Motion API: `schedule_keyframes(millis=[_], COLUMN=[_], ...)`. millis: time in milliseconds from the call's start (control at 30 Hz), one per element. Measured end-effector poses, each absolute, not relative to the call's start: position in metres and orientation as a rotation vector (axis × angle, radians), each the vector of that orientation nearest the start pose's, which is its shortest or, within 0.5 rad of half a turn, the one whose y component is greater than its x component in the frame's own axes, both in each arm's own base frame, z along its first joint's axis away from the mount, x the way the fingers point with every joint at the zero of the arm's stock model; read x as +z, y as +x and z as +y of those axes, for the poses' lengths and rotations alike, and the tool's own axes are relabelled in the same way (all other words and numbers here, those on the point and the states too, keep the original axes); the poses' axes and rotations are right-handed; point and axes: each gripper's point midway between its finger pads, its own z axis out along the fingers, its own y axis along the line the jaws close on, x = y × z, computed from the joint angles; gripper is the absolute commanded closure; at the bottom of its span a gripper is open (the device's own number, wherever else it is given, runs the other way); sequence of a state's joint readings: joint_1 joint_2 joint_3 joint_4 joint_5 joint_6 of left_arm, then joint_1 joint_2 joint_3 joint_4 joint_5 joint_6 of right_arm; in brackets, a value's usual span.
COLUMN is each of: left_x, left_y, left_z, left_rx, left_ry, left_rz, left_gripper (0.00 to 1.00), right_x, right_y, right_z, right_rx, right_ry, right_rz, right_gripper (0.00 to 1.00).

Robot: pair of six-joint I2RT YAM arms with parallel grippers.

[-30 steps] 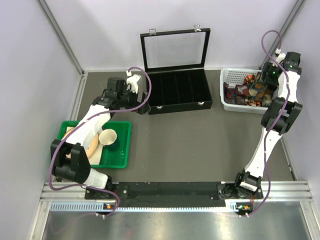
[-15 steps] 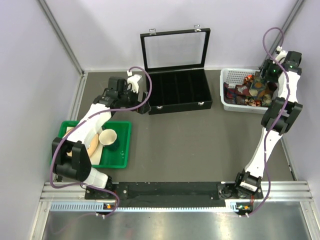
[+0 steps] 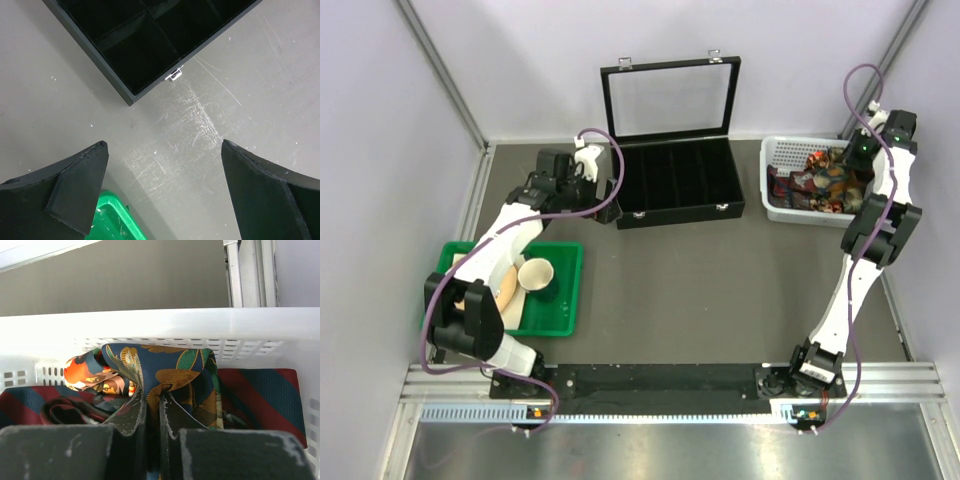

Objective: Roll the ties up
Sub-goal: Pick up the tie from the bin, then place the tie at the center of the board.

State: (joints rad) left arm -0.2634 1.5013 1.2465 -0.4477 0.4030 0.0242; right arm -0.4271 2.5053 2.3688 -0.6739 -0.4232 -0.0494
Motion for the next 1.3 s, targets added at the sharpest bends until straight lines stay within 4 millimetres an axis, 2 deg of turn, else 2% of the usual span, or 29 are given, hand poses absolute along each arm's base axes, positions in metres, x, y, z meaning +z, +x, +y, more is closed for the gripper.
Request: schedule_keyframes(millis=[167, 267, 367, 467, 633, 800, 933, 1033, 1100, 1200, 1300], left_x=[0.196, 0.201, 0.203, 0.204, 0.211, 0.231, 0.249, 0.258, 0.26, 0.252, 0.235], left_y=[0.378, 0.38, 0.381, 0.382, 0.38, 0.377, 0.367, 0.358, 0.351, 0.34, 0.324], left_z=[-0.171, -0.171, -0.17, -0.168, -0.167, -0.166, -0.169, -0.177, -0.184, -0.195, -0.211], left_rx=[-0.577, -0.569, -0.56, -0.553, -0.554, -0.55, -0.56, -0.603, -0.642, -0.685, -0.718], left_ry=[0.534, 0.53, 0.524, 0.516, 0.489, 0.487, 0.558, 0.657, 0.723, 0.804, 0.915], left_rz=[2.197, 2.192, 2.192, 2.191, 2.183, 2.119, 2.027, 1.962, 1.922, 1.896, 1.885], left_gripper=[0.01, 0.01, 0.01, 0.01, 0.01, 0.01, 0.01, 0.01, 0.01, 0.01, 0.01], right_x=[0.103, 0.127, 0.17, 0.228, 0.31, 0.363, 0.396, 0.407, 0.401, 0.377, 0.333], right_y=[0.576, 0.566, 0.557, 0.546, 0.522, 0.495, 0.465, 0.435, 0.407, 0.363, 0.309], right_z=[-0.186, -0.18, -0.177, -0.171, -0.148, -0.119, -0.083, -0.051, -0.021, 0.031, 0.088], right_rx=[0.319, 0.362, 0.381, 0.382, 0.392, 0.468, 0.616, 0.751, 0.866, 1.05, 1.261], right_ry=[0.253, 0.255, 0.23, 0.18, 0.097, 0.035, -0.013, -0.043, -0.054, -0.075, -0.088], right_rz=[2.299, 2.277, 2.217, 2.13, 2.007, 1.927, 1.871, 1.852, 1.855, 1.886, 1.935], right_gripper=[1.0, 1.0, 1.0, 1.0, 1.0, 1.0, 1.0, 1.0, 1.0, 1.0, 1.0])
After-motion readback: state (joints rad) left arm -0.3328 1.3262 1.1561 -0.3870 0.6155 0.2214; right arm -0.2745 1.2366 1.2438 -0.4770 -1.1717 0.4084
